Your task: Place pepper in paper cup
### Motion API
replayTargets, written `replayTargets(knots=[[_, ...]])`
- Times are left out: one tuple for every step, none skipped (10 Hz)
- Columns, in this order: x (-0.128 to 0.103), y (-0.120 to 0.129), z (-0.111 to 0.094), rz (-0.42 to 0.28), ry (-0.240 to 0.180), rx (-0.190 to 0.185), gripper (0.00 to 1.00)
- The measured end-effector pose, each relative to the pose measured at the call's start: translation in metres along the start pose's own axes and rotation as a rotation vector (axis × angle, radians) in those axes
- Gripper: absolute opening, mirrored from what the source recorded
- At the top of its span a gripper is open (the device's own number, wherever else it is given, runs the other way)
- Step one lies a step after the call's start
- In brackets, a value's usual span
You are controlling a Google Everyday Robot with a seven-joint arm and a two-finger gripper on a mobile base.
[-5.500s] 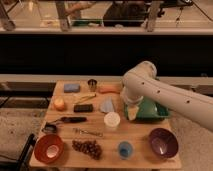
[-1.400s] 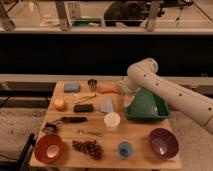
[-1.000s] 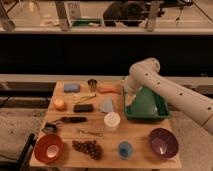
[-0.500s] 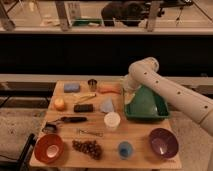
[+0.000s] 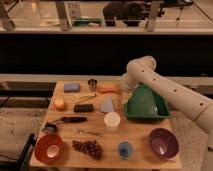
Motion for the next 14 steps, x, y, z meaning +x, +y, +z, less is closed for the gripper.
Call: replayTargets(knots=[[-0.001,-0.002,0.003,-0.002,-0.008,0.0,0.8],[-0.006,-0.007,0.01,-0.013,-0.022,0.003,0.8],[-0.01,-0.011,0.017,-0.022,-0.031,0.005,0.8],[-0.011,-0.015,0.024,-0.028,-0.041,0.007,0.8],[-0.011,-0.023,0.033,-0.034,-0.055,0.011,0.8],[-0.01,-0.028,0.039,-0.045,-0.065,0.022,0.8],[-0.009,-0.033,0.042,-0.058,-0.069,0.034,0.8],[-0.008,-0.039,0.046,-0.084,-0.073,0.052,0.8],[-0.009,-0.045,0.05,-0.108,-0.077,0.067,0.8],[-0.01,-0.051,0.055,-0.127,-0.081,0.079,0.8],[-0.01,-0.054,0.058,-0.135,-0.082,0.086,0.8],[-0.013,-0.062,0.066,-0.141,-0.086,0.095,0.8],[-0.019,-0.071,0.073,-0.146,-0.088,0.102,0.8],[-0.022,-0.074,0.077,-0.151,-0.087,0.106,0.8]])
